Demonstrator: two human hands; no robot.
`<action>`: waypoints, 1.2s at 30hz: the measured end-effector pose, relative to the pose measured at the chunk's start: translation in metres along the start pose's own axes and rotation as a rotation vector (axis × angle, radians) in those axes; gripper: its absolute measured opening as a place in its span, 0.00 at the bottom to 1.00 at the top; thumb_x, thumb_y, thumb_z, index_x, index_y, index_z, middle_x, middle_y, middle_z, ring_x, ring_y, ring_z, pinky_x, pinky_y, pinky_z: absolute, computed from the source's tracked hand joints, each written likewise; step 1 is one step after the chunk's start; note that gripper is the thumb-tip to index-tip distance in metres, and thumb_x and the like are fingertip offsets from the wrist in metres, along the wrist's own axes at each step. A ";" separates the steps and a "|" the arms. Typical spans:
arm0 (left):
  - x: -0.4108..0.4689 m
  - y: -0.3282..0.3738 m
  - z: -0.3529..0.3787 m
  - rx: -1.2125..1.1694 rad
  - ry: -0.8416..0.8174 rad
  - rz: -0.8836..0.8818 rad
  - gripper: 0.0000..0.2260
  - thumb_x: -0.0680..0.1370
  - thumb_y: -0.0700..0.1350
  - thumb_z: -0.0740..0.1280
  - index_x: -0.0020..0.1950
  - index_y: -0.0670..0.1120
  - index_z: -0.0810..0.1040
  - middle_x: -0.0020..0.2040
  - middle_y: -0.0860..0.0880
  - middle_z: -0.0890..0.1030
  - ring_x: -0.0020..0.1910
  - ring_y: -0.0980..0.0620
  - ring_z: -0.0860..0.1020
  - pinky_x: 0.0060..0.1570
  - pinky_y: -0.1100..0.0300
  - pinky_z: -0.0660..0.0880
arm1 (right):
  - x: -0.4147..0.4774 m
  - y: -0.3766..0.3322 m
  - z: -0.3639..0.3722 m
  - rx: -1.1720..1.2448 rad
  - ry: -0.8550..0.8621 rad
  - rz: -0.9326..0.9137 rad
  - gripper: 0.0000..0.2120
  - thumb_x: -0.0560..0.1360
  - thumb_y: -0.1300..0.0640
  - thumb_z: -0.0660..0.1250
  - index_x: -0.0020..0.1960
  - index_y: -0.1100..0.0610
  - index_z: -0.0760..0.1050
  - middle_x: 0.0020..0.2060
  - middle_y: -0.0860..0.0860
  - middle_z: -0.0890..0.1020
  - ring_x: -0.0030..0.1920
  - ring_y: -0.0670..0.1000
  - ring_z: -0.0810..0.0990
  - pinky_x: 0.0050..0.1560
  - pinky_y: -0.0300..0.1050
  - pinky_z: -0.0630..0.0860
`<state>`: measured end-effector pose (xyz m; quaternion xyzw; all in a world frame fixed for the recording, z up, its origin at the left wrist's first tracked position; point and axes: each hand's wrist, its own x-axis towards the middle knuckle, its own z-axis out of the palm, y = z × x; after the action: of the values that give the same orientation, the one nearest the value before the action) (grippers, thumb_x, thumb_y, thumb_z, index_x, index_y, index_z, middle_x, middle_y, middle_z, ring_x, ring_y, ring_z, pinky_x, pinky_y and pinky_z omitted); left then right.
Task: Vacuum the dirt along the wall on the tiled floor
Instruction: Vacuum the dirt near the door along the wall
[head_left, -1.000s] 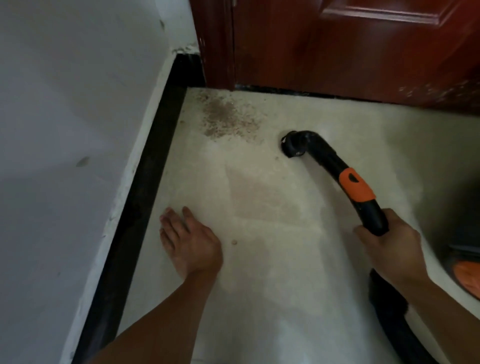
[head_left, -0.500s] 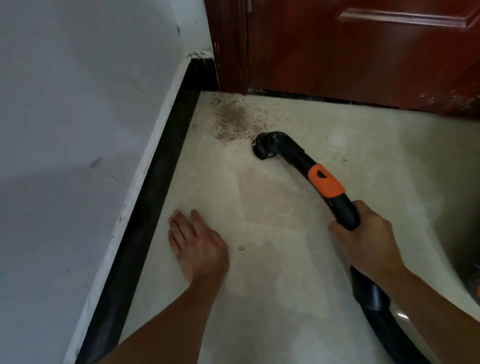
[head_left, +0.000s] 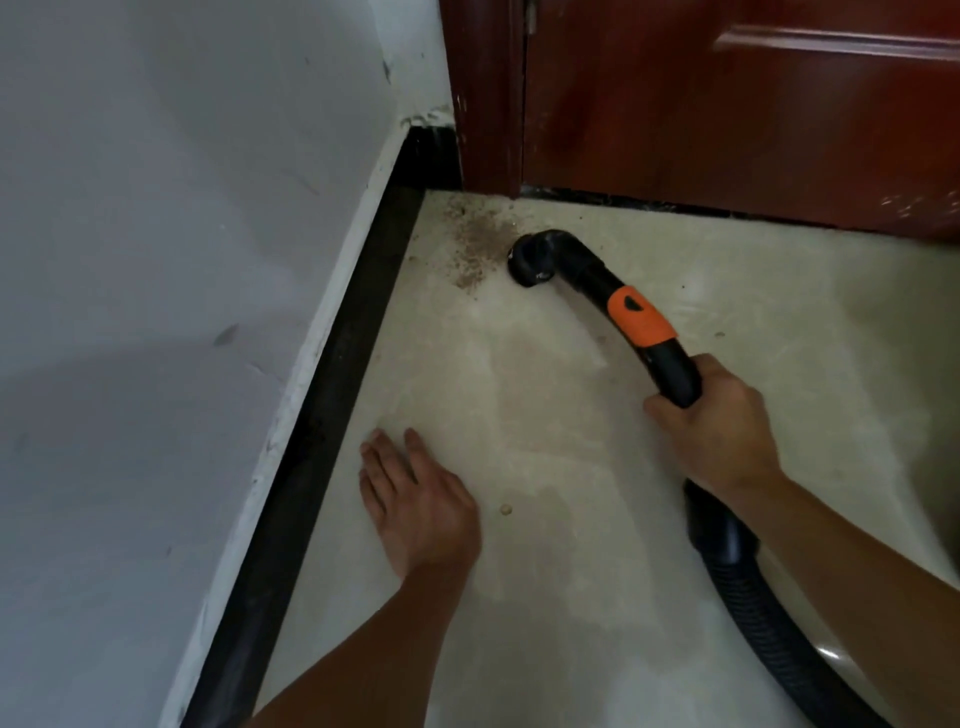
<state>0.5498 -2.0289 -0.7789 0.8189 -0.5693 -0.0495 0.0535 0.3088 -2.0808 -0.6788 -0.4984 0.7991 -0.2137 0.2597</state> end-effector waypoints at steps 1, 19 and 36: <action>0.000 0.000 0.000 -0.003 -0.004 -0.001 0.26 0.77 0.48 0.52 0.74 0.40 0.66 0.74 0.33 0.63 0.74 0.36 0.60 0.73 0.43 0.55 | -0.002 -0.003 0.003 -0.008 -0.019 -0.020 0.12 0.73 0.58 0.72 0.53 0.58 0.75 0.33 0.52 0.74 0.30 0.51 0.72 0.29 0.41 0.64; 0.001 0.001 -0.001 -0.025 -0.005 0.020 0.26 0.77 0.47 0.52 0.73 0.39 0.68 0.73 0.33 0.64 0.74 0.35 0.62 0.72 0.43 0.54 | 0.042 -0.074 0.056 -0.002 -0.105 -0.143 0.12 0.73 0.57 0.71 0.54 0.59 0.74 0.34 0.52 0.73 0.33 0.54 0.72 0.30 0.42 0.63; 0.002 -0.001 0.001 -0.033 0.020 0.026 0.26 0.78 0.48 0.51 0.73 0.38 0.67 0.73 0.32 0.63 0.74 0.34 0.61 0.73 0.44 0.52 | -0.030 0.045 -0.030 0.015 0.013 0.128 0.07 0.71 0.61 0.73 0.45 0.54 0.75 0.31 0.56 0.79 0.32 0.58 0.79 0.32 0.51 0.74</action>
<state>0.5515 -2.0304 -0.7803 0.8108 -0.5785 -0.0497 0.0733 0.2704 -2.0327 -0.6762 -0.4428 0.8294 -0.2061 0.2713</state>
